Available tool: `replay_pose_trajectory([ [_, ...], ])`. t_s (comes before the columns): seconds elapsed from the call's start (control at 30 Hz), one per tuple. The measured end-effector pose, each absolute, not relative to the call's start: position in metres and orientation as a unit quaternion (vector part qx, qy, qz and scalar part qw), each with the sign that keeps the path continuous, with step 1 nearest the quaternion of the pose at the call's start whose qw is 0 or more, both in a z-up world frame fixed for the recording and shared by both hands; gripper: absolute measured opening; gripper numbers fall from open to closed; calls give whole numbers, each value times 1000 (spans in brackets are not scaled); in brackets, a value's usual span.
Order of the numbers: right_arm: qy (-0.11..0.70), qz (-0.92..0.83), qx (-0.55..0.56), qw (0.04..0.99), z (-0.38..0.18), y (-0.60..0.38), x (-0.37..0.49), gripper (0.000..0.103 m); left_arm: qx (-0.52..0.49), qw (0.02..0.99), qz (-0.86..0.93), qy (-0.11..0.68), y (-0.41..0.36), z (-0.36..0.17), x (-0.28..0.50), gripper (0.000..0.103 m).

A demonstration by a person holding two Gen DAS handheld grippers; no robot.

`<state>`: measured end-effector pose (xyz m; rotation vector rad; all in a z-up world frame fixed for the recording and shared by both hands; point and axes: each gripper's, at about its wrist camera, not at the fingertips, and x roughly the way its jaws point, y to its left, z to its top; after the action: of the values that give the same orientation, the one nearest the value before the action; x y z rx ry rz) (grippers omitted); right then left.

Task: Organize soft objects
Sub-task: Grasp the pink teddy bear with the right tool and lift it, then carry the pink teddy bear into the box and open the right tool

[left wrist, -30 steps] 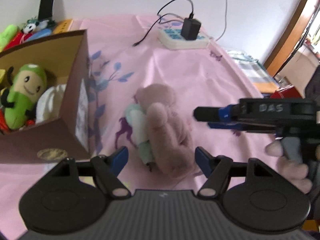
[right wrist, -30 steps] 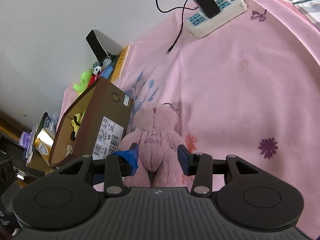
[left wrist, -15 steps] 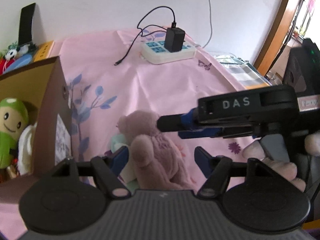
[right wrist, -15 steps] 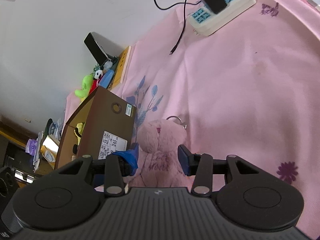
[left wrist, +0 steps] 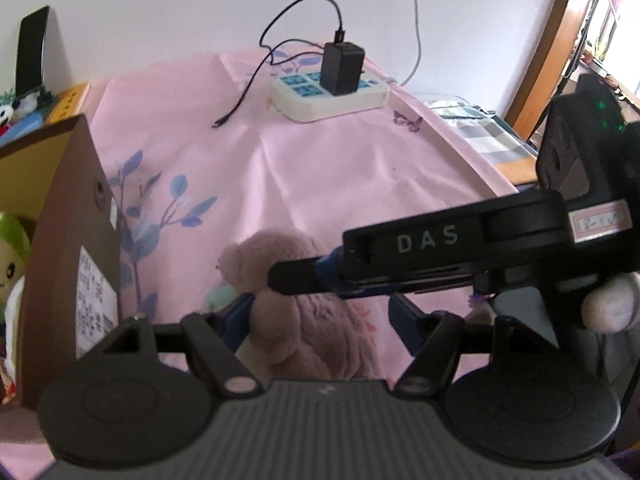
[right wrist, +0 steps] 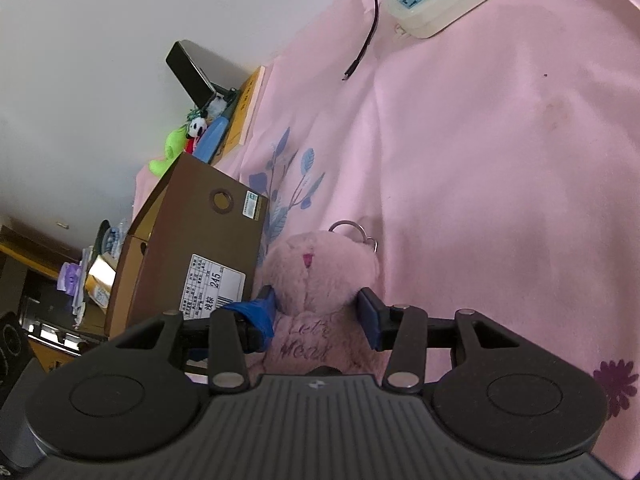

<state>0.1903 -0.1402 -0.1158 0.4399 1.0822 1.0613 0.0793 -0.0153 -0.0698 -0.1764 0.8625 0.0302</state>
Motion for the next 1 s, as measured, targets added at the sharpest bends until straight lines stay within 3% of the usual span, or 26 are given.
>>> replay_pose_trajectory([
  [0.4, 474, 480, 248, 695, -104, -172, 183, 25, -97, 920, -24, 379, -22, -44, 66, 70],
  [1.0, 384, 529, 286, 700, -29, -146, 125, 24, -63, 966, -14, 250, 18, 36, -17, 70],
])
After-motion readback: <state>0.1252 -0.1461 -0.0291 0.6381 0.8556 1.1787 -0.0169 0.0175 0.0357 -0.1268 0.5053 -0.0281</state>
